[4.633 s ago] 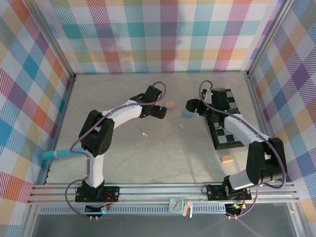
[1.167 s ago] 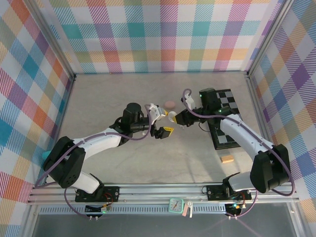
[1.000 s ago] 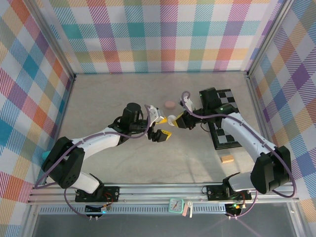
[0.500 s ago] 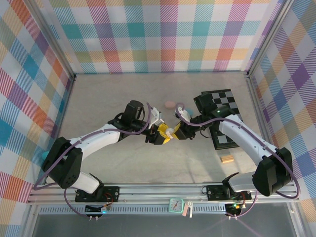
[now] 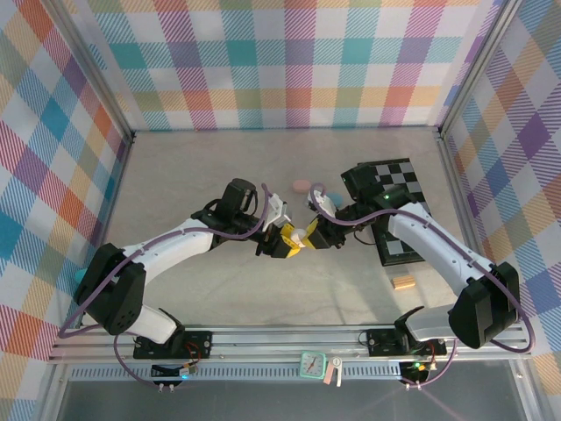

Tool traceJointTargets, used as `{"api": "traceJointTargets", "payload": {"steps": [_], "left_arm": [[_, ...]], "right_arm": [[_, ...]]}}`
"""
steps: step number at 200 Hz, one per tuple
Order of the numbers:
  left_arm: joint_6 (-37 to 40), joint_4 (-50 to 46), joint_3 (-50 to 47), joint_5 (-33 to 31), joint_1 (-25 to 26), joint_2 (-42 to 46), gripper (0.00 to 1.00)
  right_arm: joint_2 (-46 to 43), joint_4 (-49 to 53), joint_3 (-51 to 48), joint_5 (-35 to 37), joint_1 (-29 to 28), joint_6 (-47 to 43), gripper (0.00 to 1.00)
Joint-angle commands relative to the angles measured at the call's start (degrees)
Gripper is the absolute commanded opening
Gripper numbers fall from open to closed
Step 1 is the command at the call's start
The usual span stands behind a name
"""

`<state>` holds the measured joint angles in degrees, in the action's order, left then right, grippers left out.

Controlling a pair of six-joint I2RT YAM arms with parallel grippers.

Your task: Insert the wireless bluetooth earbuds into the charging case

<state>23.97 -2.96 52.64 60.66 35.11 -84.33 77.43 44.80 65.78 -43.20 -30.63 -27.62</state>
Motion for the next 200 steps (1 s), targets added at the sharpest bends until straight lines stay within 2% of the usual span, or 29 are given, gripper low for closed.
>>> {"api": "traceJointTargets", "payload": {"steps": [1, 60, 69, 100, 125, 142, 159, 171, 200], "left_arm": [[1.79, -0.73, 1.64, 2.62, 0.31, 0.51, 0.35], [1.61, -0.69, 1.76, 2.69, 0.39, 0.66, 0.36], [1.61, -0.62, 1.76, 2.75, 0.39, 0.59, 0.33], [1.68, -1.06, 1.86, 2.71, 0.48, 0.22, 0.16], [2.30, -0.96, 1.59, 2.44, 0.48, 0.44, 0.13], [2.66, 0.37, 0.63, 2.20, 0.48, 0.82, 0.11], [2.38, 2.68, -0.54, 1.84, 0.49, 1.49, 0.11], [2.14, 3.82, -1.25, 1.47, 0.48, 1.95, 0.11], [1.71, 7.86, -3.54, -0.01, 0.44, 2.89, 0.12]], "right_arm": [[0.91, 2.05, 1.73, -2.62, -0.65, -2.17, 0.14], [2.37, 2.77, 2.25, -1.88, -1.01, -2.44, 0.14], [2.41, 2.81, 2.35, -1.83, -1.05, -2.44, 0.14], [2.55, 2.74, 2.51, -1.55, -1.10, -2.28, 0.15], [1.74, 0.32, 1.63, 1.09, -1.10, 0.20, 0.25], [0.44, -3.13, 0.31, 4.58, -1.01, 3.11, 0.27], [-0.66, -5.71, -0.43, 7.45, -0.51, 5.75, 0.32], [-1.39, -7.06, -0.69, 8.55, 0.02, 7.31, 0.38], [-3.35, -9.64, -1.40, 9.34, 2.11, 10.26, 0.43]]}}
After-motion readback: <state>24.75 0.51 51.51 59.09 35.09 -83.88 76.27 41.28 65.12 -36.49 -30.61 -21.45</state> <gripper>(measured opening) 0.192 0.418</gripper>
